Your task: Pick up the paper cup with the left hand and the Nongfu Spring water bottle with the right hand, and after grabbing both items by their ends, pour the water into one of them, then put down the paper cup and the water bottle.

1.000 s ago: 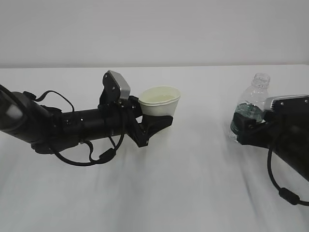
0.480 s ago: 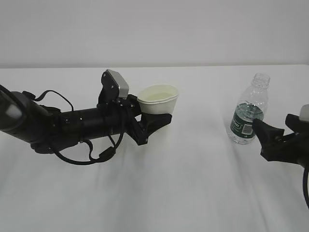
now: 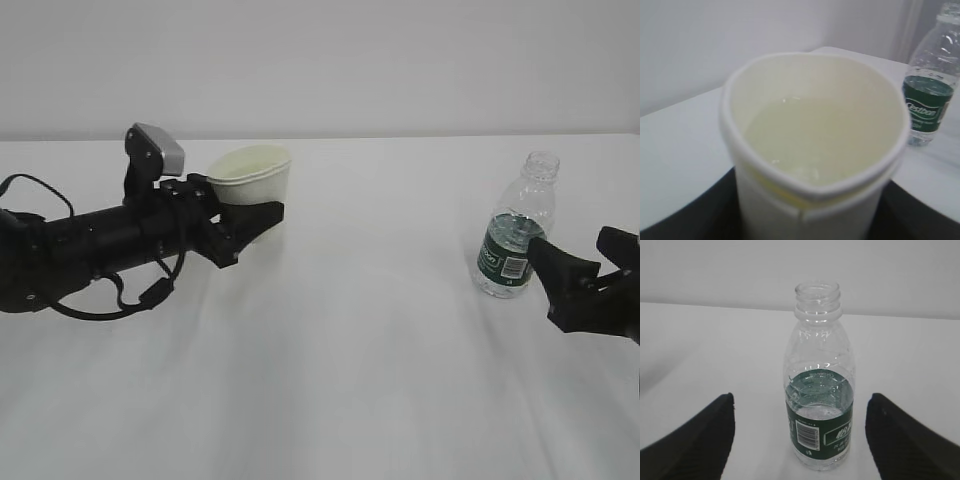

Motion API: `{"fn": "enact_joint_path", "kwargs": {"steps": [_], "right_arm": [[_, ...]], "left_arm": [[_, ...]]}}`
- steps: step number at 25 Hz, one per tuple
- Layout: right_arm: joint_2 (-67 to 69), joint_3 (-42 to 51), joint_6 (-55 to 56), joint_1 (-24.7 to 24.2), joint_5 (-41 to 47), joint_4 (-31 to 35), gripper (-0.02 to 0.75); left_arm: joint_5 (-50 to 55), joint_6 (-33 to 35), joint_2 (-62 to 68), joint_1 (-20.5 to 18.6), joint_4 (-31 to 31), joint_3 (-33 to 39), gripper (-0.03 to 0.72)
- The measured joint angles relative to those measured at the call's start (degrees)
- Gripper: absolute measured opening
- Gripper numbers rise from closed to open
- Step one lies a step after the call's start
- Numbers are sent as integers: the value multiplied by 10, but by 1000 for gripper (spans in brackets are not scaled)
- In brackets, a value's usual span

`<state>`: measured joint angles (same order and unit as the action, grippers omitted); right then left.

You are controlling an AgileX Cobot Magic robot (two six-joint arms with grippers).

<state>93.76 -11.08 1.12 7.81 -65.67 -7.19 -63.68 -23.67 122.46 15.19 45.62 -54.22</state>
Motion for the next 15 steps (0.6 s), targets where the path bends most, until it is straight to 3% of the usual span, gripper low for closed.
{"fn": "enact_joint_path", "kwargs": {"steps": [9,15], "right_arm": [[0,0,8,0,0,-4,608],[0,0,11,0,0,-6,605]], "left_arm": [[-3,2,-2,-89,-31,56,437],[-3,23,-2,-117,-49,80,437]]}}
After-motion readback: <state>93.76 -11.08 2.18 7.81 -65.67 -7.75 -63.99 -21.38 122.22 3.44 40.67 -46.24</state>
